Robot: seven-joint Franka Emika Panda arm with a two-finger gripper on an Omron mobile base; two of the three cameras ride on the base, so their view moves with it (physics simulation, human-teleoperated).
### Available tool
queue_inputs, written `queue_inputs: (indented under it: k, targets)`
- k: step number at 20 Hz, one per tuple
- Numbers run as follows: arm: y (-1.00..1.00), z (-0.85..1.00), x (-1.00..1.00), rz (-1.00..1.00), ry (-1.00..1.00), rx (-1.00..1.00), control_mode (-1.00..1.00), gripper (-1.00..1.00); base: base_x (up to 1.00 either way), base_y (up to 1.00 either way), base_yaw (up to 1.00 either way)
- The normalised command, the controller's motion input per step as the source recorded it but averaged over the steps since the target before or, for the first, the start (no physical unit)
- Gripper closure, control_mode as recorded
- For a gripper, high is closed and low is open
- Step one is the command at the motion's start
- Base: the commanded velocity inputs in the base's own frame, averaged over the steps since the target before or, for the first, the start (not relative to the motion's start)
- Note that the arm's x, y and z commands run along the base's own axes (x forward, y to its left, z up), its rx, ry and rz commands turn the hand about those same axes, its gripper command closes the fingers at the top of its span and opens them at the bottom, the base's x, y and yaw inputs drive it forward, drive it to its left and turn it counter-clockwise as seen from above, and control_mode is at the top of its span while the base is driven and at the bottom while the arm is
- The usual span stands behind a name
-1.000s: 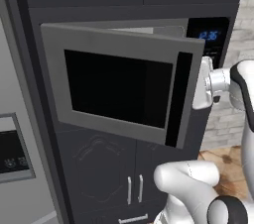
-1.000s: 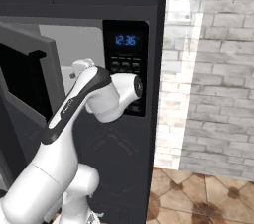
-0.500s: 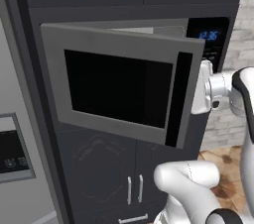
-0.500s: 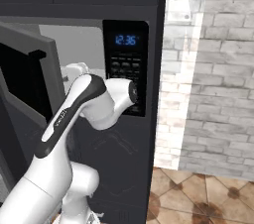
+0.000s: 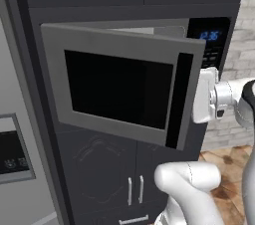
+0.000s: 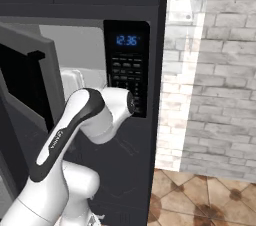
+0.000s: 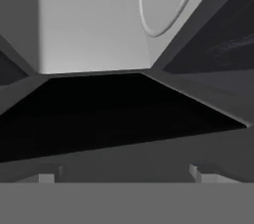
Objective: Place the sponge inside the microwave to prepare for sanitizing.
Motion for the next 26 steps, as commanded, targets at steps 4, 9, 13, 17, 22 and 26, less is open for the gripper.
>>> queue_inputs:
  k: [4, 9, 13, 17, 22, 26]
  targets:
    - [0.10, 0.00, -0.41, 0.06, 0.00, 0.05, -1.00, -1.00, 0.00, 0.00, 0.00]
    - [0.13, 0.00, -0.41, 0.06, 0.00, 0.03, -1.00, -1.00, 0.00, 0.00, 0.00]
    - [0.24, -0.02, -0.40, 0.05, 0.00, 0.01, -1.00, -1.00, 0.00, 0.00, 0.00]
    - [0.40, -0.01, -0.32, 0.05, 0.04, 0.00, -1.00, -1.00, 0.00, 0.00, 0.00]
    - [0.49, -0.03, -0.31, 0.06, 0.04, 0.00, -1.00, -1.00, 0.00, 0.00, 0.00]
    - [0.55, -0.06, -0.32, 0.06, 0.04, 0.00, -1.00, -1.00, 0.00, 0.00, 0.00]
